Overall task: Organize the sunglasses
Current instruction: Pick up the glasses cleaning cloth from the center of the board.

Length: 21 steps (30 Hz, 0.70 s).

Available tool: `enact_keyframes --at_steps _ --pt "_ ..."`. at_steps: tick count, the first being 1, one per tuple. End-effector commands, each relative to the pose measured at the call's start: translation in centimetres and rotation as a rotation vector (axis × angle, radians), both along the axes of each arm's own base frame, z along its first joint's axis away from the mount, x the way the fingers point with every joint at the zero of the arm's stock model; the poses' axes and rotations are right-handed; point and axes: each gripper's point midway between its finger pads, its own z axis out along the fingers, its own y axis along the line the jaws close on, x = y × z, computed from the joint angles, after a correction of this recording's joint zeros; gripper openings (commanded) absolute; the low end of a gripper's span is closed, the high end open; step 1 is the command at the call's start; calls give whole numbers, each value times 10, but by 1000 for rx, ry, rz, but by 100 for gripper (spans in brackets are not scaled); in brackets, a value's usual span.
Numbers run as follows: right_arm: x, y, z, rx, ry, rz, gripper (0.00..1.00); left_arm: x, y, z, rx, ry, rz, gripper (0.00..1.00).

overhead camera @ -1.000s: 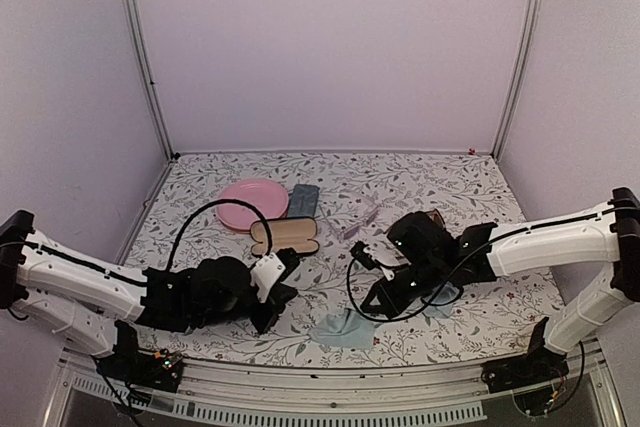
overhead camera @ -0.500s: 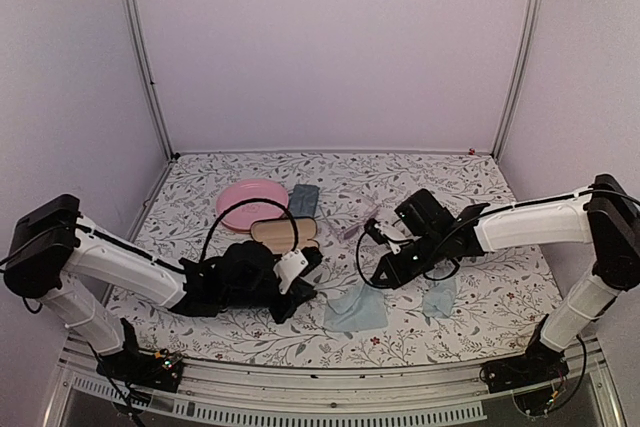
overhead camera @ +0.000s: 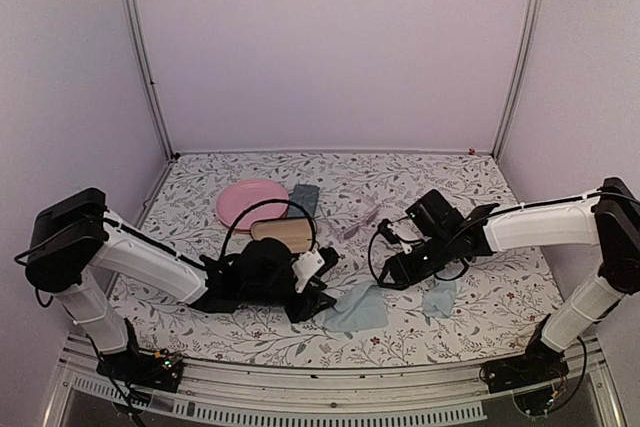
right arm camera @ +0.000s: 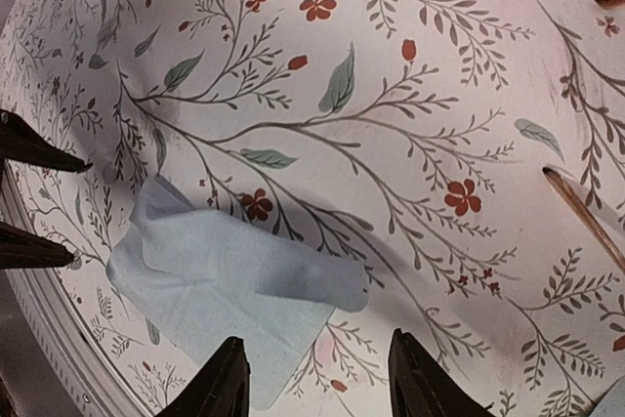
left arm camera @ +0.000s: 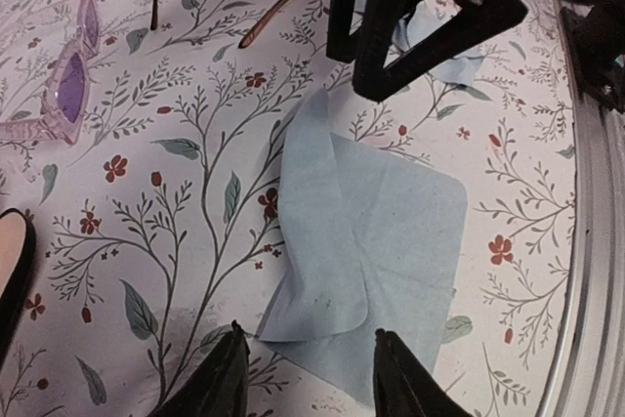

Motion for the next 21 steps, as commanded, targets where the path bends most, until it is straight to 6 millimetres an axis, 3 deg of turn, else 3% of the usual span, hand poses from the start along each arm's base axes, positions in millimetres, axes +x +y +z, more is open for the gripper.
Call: enact_keyframes --at_steps 1,6,21 --pt "-26 0 8 44 11 21 52 -16 -6 3 -17 27 -38 47" --pt "-54 1 -8 39 60 40 52 -40 -9 -12 16 50 -94 50" --pt "-86 11 -37 -22 103 79 45 -61 -2 -42 113 68 -132 45"
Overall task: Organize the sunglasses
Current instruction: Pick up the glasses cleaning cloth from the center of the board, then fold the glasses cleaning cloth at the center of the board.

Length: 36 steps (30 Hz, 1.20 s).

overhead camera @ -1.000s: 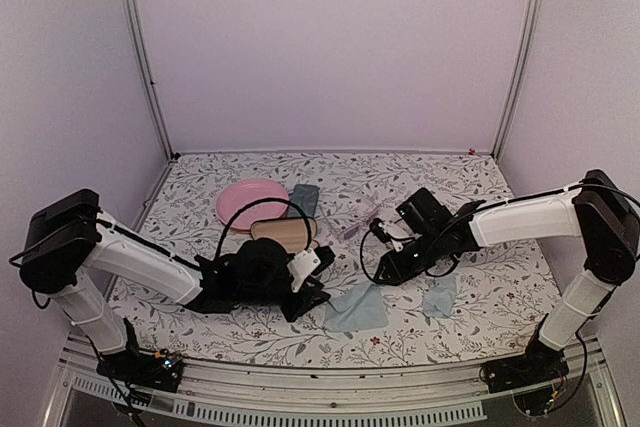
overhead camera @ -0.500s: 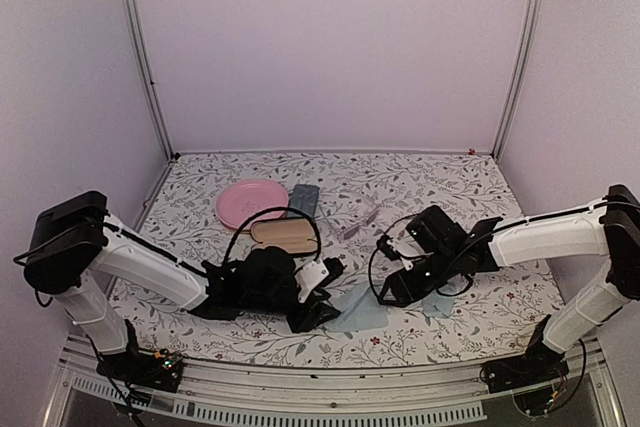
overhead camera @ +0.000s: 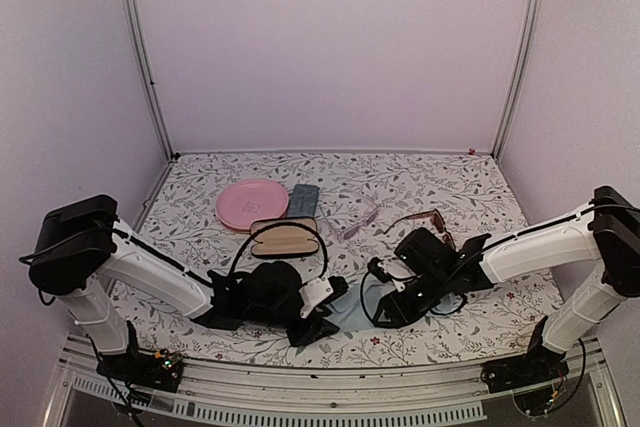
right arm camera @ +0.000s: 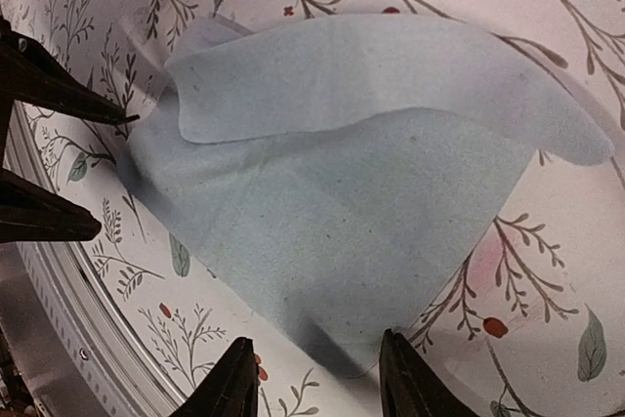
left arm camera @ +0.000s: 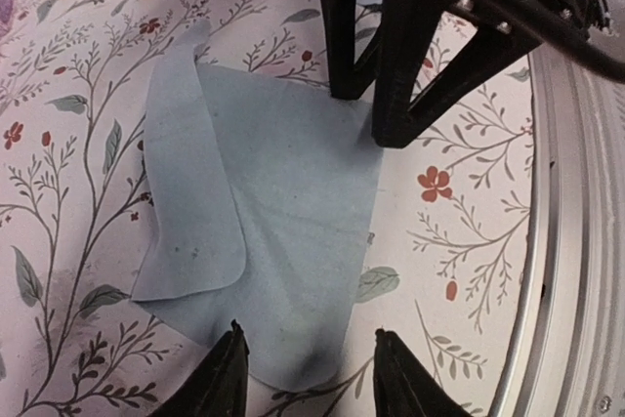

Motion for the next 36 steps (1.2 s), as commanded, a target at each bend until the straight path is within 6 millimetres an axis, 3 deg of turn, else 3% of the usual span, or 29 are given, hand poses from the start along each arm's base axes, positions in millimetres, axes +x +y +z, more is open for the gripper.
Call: enact_keyframes --at_steps 1,10,17,23,28,36 --pt "-6 -1 -12 -34 1 -9 44 -12 9 -19 66 13 -16 45" --pt "-10 0 -23 -73 -2 -8 36 -12 13 -31 111 5 -7 40" --pt "-7 1 -14 -59 -22 -17 27 -11 14 -34 121 3 -4 28" --pt "-6 3 -7 -34 -32 -16 20 -12 12 -35 121 7 -13 12" --pt "-3 12 7 9 -49 -10 9 -6 10 -21 96 -27 7 1" --pt "9 29 56 102 -124 15 0 18 6 27 22 -61 96 0"
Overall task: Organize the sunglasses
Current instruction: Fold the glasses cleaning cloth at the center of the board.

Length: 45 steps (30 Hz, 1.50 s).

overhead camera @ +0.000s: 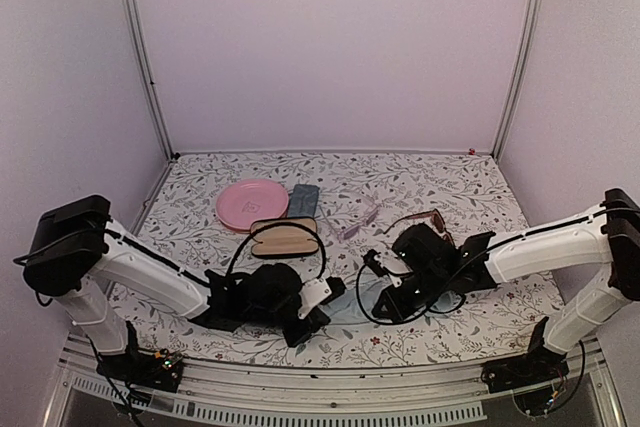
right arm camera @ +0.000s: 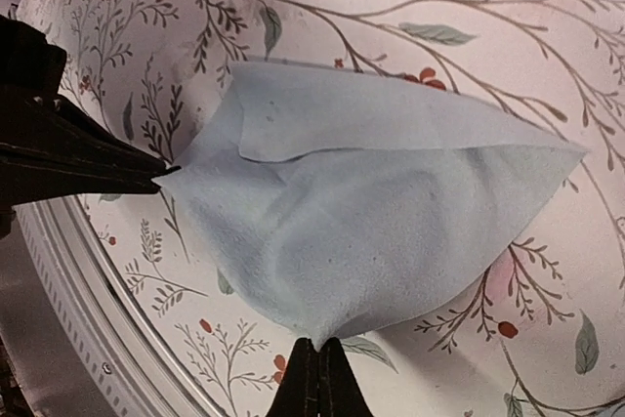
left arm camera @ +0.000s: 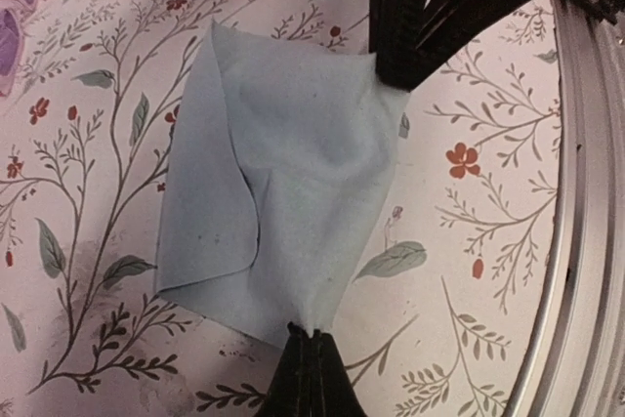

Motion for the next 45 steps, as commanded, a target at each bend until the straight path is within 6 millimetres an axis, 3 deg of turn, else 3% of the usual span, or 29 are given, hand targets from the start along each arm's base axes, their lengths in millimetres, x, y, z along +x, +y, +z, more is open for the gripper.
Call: enact_keyframes --at_steps 1,8,14,18,25,29,39,45 --pt "11 17 49 89 -82 28 0 20 -6 46 -67 -33 69 0" --pt "42 22 111 168 -199 20 0 49 -8 113 -146 -92 120 0" --pt "65 19 131 162 -254 0 0 80 2 137 -169 -121 185 0" --pt "68 19 133 162 -260 -3 0 82 7 132 -138 -114 187 0" --pt "61 12 111 145 -195 -12 0 69 15 102 -110 -27 185 1" --pt "52 11 102 160 -153 -10 0 61 15 95 -129 17 177 0" --pt "43 13 100 189 -110 -3 0 59 8 108 -161 22 162 0" --pt "28 15 99 191 -91 14 0 43 10 113 -146 17 178 0"
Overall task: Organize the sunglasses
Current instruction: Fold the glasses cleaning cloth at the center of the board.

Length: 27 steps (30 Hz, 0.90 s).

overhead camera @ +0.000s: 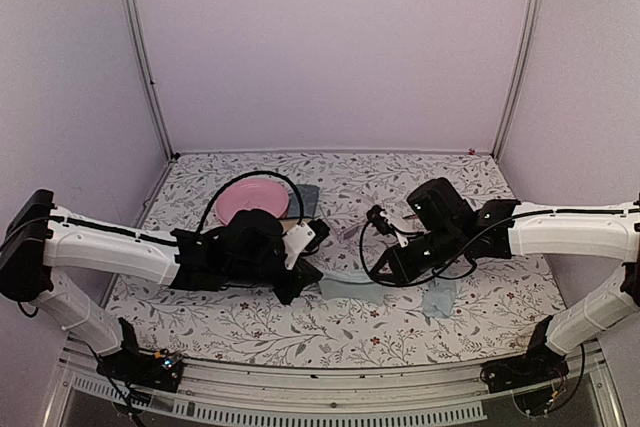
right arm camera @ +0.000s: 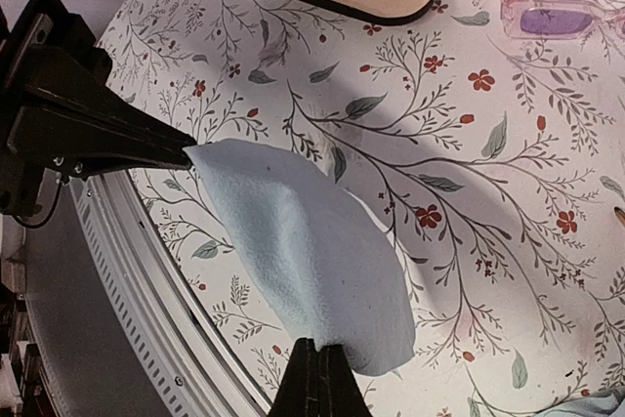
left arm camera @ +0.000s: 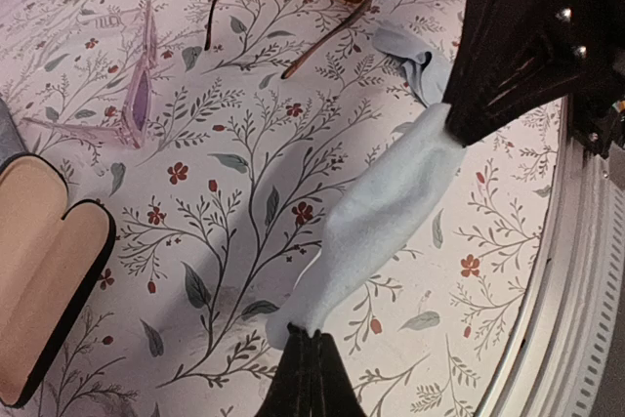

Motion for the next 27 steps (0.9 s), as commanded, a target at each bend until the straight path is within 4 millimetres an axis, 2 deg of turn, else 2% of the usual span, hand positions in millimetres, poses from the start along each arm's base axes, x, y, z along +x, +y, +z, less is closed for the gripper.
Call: enact_keyframes --at_steps 1,8,14,19,27 --pt "-16 4 6 31 7 16 0 -13 -3 20 -26 -10 17 0" --pt "-44 5 10 53 29 22 0 -40 3 22 -7 7 56 0" --pt "-52 0 -7 56 70 -7 1 -47 7 8 23 26 77 0" --pt "-39 0 -29 -9 66 -59 0 -35 3 -9 66 13 89 0" --pt "2 0 -49 -52 62 -128 0 5 -1 -25 55 18 129 0"
